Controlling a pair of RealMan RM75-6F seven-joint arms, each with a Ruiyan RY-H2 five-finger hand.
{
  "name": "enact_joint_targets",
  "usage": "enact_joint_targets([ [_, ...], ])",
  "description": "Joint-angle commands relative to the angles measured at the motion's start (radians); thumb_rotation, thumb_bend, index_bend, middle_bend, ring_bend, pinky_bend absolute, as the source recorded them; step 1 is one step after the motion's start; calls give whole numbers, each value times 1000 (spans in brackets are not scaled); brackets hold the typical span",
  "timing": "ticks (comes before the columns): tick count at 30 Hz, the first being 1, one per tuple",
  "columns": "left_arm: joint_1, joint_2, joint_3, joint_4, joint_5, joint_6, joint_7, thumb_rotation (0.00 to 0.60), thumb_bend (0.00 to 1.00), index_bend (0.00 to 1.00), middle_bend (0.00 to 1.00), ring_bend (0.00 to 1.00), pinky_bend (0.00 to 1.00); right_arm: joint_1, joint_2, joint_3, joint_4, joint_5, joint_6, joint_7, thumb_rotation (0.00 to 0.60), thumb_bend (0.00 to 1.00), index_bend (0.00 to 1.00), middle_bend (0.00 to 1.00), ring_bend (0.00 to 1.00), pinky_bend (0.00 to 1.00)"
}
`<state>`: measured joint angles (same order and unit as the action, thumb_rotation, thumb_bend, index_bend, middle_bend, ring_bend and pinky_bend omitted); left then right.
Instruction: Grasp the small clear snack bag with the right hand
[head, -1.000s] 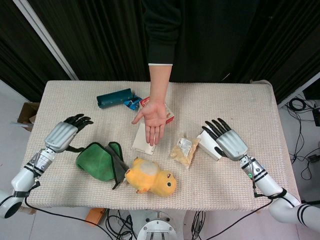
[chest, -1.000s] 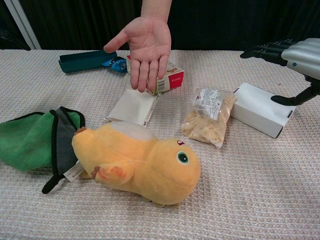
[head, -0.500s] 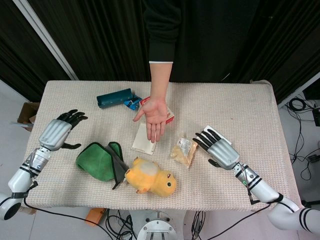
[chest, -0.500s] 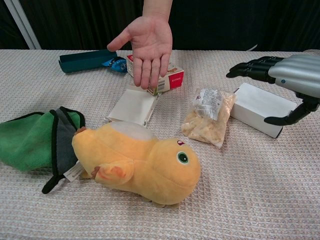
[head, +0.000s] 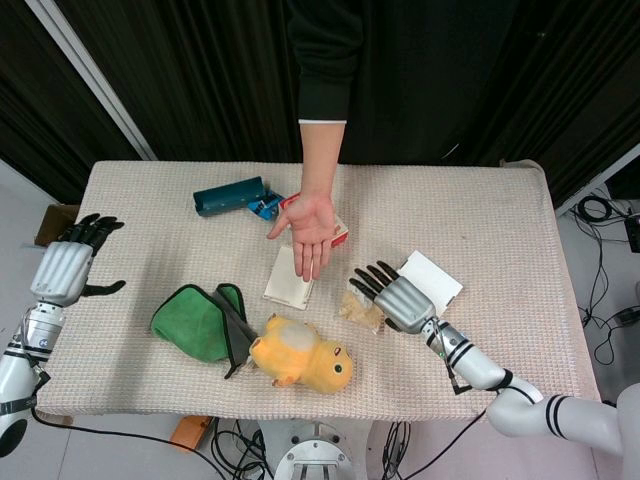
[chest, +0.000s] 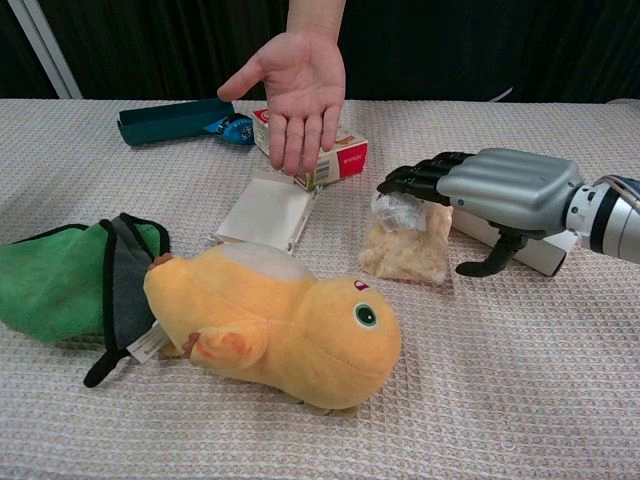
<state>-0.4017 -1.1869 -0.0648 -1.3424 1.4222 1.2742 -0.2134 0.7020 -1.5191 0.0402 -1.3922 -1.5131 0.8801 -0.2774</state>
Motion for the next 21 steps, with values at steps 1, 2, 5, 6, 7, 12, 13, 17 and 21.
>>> enact_joint_targets([
  [1,15,-4,5,16,3,11,-22,600,37,164,138,77,208,19,-49,12,51,-2,0,0,600,151,0,0,0,0],
  [2,21,-6,5,23,4,13,-33,600,36,164,138,77,208,21,-62,16,65,-2,9,6,600,155,0,0,0,8],
  [5,30,-11,6,42,6,17,-56,600,36,164,138,77,208,25,-92,21,98,-13,27,31,600,175,17,44,7,148],
  [6,33,-12,7,48,7,18,-63,600,36,164,139,77,208,28,-101,20,110,-22,36,41,600,176,54,79,34,219],
  [7,37,-13,8,55,10,19,-70,600,36,164,138,77,208,31,-114,18,126,-39,52,55,600,176,129,132,91,311],
  [12,47,-15,9,78,15,18,-96,600,36,164,138,77,208,35,-140,4,174,-80,89,91,600,202,622,490,468,727],
  [13,47,-15,8,80,17,18,-100,600,36,164,138,77,208,35,-139,2,174,-80,89,89,600,208,671,533,505,762],
  [17,48,-18,7,89,24,15,-105,600,37,164,138,77,208,30,-131,-4,170,-72,89,69,600,242,844,656,614,851],
  [21,50,-25,5,95,27,15,-108,600,37,164,139,77,208,20,-126,-5,167,-77,118,59,600,289,929,708,660,885],
])
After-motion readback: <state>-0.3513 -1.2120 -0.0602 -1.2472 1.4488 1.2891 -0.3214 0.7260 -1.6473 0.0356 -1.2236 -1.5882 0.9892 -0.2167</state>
